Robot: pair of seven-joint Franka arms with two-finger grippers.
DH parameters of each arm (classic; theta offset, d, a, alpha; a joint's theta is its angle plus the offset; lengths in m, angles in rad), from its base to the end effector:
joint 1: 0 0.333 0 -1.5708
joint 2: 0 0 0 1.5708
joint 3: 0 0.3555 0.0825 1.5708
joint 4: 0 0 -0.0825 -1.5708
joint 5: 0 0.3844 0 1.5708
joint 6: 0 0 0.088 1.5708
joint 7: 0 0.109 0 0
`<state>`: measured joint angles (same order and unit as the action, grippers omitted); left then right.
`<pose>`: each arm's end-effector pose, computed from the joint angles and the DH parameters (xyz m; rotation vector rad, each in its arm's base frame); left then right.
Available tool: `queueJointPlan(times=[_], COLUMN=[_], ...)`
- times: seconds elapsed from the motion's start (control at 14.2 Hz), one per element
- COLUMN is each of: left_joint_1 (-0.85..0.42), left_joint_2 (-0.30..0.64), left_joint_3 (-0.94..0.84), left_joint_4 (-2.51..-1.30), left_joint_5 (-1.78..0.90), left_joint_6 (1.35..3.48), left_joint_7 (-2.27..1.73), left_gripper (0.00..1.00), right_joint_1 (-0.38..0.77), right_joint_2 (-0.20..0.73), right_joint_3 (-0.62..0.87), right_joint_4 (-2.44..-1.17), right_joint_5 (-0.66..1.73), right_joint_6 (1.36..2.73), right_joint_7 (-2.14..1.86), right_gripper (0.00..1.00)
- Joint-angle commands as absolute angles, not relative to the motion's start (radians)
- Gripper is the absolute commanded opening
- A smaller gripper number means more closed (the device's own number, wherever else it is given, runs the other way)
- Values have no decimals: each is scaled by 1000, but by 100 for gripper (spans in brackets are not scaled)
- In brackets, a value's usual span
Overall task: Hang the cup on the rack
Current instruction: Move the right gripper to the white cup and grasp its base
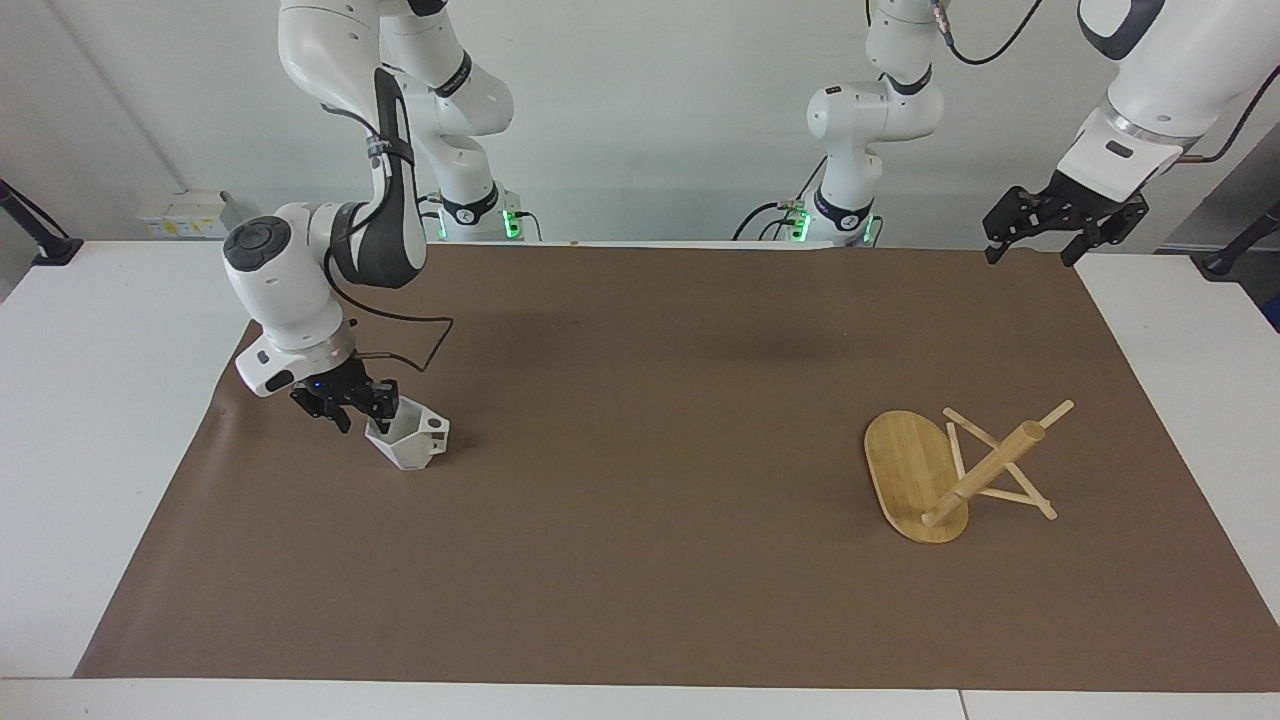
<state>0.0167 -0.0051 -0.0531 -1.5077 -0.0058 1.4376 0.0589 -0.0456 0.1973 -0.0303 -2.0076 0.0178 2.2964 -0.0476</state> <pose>0.5389 -0.0204 0.6829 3.1301 -0.1502 -0.1018 0.6051 -0.0448 0.4037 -3.1354 0.0606 -0.1442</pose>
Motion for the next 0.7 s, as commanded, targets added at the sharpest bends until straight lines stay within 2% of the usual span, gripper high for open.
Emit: queueJointPlan(times=[0.0,0.63], left_joint_1=[25,25], left_joint_2=[-25,-25], left_joint_3=[-60,-60], left_joint_4=[-1528,-1528], left_joint_5=[9,9], left_joint_6=[1430,1430], left_joint_7=[66,66], left_gripper=[100,100], right_joint_1=[-49,-49], right_joint_2=[175,179], right_joint_3=[-25,-23], right_joint_4=[-2037,-2017], right_joint_5=[32,32], right_joint_6=[2315,2307], right_joint_7=[-22,-17], right_gripper=[0,0])
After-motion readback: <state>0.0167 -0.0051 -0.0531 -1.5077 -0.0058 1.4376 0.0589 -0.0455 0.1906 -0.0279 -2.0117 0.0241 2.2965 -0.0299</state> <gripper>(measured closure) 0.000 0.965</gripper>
